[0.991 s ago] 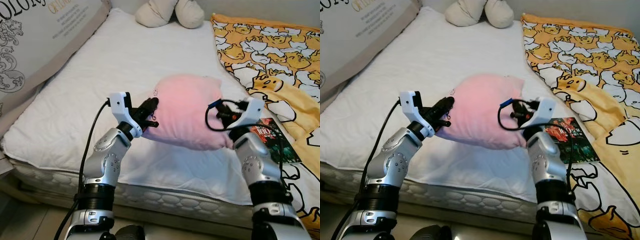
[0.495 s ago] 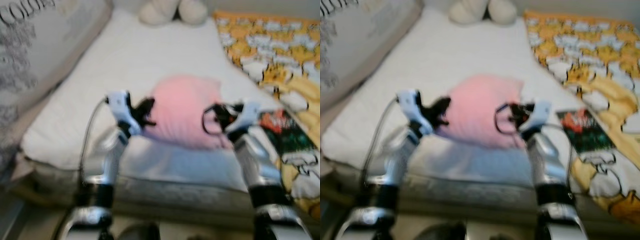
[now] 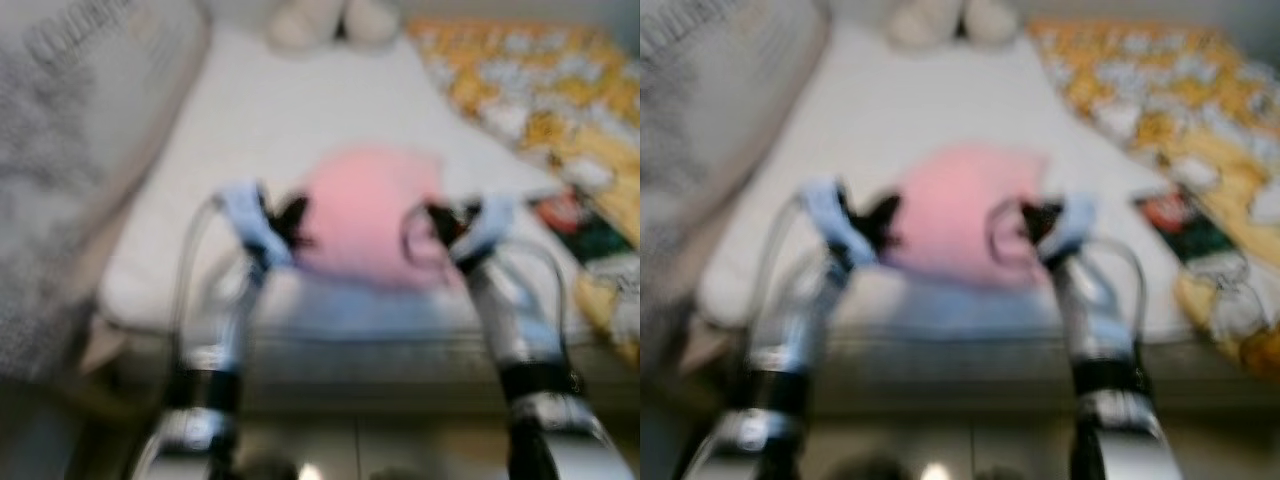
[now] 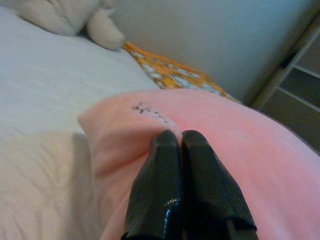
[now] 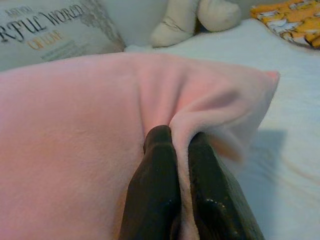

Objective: Clean up the room

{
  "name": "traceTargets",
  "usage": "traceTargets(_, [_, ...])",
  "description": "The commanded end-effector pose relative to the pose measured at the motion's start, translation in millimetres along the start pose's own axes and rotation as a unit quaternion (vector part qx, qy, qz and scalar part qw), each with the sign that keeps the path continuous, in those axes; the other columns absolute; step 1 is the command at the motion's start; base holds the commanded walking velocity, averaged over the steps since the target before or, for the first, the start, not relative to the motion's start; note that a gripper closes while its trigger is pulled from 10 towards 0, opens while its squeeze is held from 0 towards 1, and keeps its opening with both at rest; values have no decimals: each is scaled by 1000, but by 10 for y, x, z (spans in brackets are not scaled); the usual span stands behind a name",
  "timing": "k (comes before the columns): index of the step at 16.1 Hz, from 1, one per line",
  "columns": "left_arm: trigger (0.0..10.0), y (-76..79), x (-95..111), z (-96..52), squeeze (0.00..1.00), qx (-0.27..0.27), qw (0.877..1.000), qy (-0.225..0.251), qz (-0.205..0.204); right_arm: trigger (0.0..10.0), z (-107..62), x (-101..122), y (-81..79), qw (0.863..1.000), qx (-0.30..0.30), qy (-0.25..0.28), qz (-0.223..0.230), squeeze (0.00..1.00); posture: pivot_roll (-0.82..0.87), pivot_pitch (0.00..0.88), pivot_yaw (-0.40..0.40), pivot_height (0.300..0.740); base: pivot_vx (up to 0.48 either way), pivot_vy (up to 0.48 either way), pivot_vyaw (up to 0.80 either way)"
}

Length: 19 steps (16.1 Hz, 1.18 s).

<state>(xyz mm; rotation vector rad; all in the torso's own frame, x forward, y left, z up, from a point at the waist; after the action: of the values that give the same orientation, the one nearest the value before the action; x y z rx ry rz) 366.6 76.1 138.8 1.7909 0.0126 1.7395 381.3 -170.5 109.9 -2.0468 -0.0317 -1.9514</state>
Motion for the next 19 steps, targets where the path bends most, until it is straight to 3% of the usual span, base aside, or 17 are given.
traceTargets(1, [0,19,95,8,0,-2,1000,17,10,0,65,141,-92,999,17,25,-12,0,77,0,-11,740,0,480,0])
traceTargets(7, [0,-1,108,22,0,18,999,26,20,0,99,153,-90,999,21,25,-23,0,83,0,-16,740,0,480,0])
traceTargets(8, [0,-61,108,19,0,45,998,25,39,0,107,122,-108,999,25,16,-36,0,83,0,-16,740,0,319,0])
traceTargets(15, [0,136,97,-3,0,7,995,33,91,0,93,89,-65,999,16,16,-34,0,85,0,-19,740,0,0,601])
traceTargets(18, [0,144,22,14,0,21,992,20,123,0,84,79,10,999,-4,13,-39,0,82,0,-20,740,0,0,135])
traceTargets(19, [8314,84,-17,19,0,44,989,7,143,0,76,66,38,999,-10,9,-43,0,84,0,-20,740,0,0,0])
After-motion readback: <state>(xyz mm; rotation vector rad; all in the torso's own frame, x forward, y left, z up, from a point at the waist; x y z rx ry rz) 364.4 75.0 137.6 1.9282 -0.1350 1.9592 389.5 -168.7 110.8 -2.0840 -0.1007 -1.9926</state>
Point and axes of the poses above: a point about 5 cm out from each wrist's last joint towards the gripper, its own z axis pointing out of the wrist towards the gripper, its own x axis along the axis of the wrist's last joint, y = z × x, the point moved 4 cm from there along z, pointing out of the wrist towards the gripper, and after that the axes turned 3 degrees about -z, right-handed, at the moved point
